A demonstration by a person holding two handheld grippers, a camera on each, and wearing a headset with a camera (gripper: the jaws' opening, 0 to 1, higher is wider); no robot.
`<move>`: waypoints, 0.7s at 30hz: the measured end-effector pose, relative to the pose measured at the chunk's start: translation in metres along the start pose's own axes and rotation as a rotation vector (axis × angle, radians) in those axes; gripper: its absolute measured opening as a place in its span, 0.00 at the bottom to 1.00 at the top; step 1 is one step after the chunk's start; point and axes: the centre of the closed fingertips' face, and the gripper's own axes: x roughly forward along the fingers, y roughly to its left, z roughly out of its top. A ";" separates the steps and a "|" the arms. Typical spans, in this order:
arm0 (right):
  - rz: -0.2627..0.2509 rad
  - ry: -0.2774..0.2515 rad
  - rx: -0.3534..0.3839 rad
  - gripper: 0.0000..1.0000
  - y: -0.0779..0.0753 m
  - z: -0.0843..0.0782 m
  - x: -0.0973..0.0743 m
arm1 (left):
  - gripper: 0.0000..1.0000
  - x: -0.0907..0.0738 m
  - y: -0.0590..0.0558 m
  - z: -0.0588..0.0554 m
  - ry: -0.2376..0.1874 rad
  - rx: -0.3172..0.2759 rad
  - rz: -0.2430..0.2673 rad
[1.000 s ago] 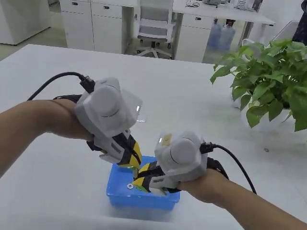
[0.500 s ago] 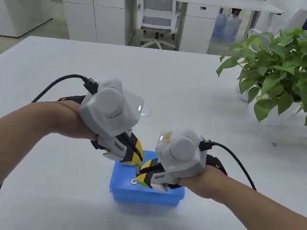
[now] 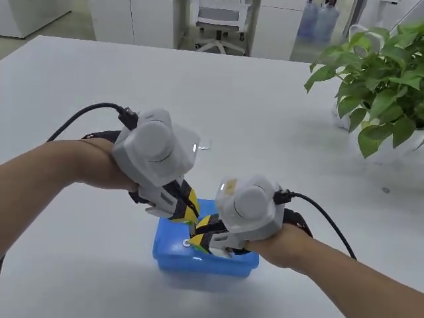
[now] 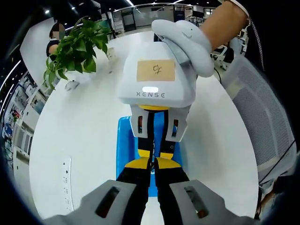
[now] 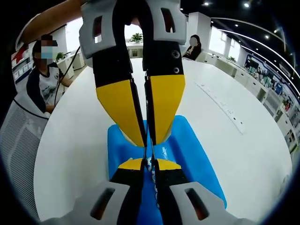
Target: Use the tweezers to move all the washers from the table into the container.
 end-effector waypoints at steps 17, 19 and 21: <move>0.000 0.008 -0.008 0.11 -0.001 -0.002 0.002 | 0.07 0.002 0.001 -0.001 -0.002 0.005 -0.001; 0.003 0.009 -0.006 0.11 -0.001 -0.002 0.002 | 0.07 0.002 0.001 -0.002 -0.001 0.006 -0.002; 0.004 0.010 -0.007 0.11 0.000 -0.002 0.001 | 0.07 0.002 0.001 -0.001 -0.001 0.008 -0.003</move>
